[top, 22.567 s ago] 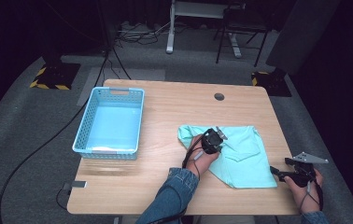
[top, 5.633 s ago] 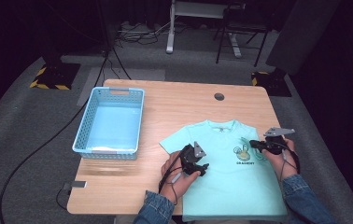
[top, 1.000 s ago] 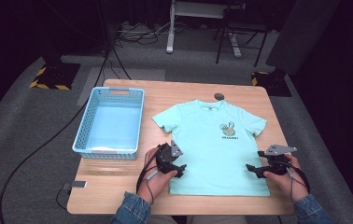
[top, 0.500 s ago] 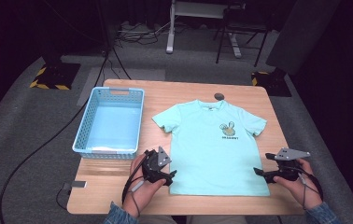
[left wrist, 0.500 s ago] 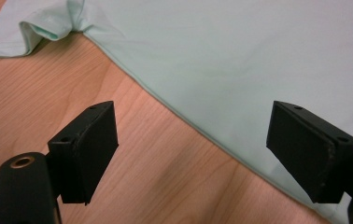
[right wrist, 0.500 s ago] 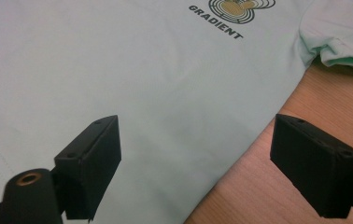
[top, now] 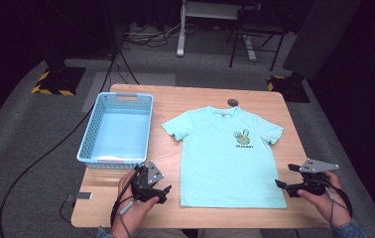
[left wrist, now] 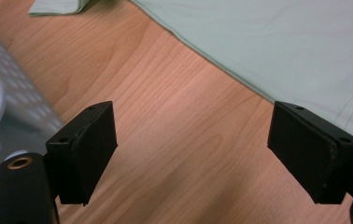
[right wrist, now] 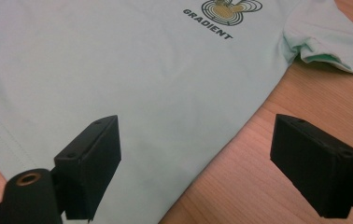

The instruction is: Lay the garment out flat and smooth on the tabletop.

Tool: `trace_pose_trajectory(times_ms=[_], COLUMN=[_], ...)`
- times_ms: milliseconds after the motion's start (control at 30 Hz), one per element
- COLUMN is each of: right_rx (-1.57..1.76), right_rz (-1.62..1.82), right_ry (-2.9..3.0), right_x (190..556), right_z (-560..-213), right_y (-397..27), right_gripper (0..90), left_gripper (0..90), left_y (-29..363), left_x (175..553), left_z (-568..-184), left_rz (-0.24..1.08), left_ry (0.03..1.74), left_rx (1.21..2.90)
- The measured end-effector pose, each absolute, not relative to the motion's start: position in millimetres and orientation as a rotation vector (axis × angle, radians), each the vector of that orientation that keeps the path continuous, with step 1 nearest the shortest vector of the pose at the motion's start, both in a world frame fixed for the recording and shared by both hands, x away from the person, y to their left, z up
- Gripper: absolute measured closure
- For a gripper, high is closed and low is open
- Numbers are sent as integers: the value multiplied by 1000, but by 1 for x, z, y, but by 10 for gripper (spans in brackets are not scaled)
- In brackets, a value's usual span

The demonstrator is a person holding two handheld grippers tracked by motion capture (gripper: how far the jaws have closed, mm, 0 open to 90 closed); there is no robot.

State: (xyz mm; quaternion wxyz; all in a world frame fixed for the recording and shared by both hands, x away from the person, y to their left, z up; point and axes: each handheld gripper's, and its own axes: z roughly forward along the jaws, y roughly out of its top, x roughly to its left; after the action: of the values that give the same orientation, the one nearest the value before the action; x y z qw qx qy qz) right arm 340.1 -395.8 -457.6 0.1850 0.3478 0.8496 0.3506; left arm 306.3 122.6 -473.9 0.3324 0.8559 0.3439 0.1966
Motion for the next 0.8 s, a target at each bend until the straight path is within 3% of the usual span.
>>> trace_pose_trajectory(times_ms=[800], right_rx=[1076], right_rz=[989], right_ry=[2360], right_x=[330], right_z=[-464], right_y=[-429], right_gripper=[155], left_gripper=[153], left_y=[172], left_x=[288], left_z=[-479], left_rz=[548], left_ry=[1022], left_rx=[2173])
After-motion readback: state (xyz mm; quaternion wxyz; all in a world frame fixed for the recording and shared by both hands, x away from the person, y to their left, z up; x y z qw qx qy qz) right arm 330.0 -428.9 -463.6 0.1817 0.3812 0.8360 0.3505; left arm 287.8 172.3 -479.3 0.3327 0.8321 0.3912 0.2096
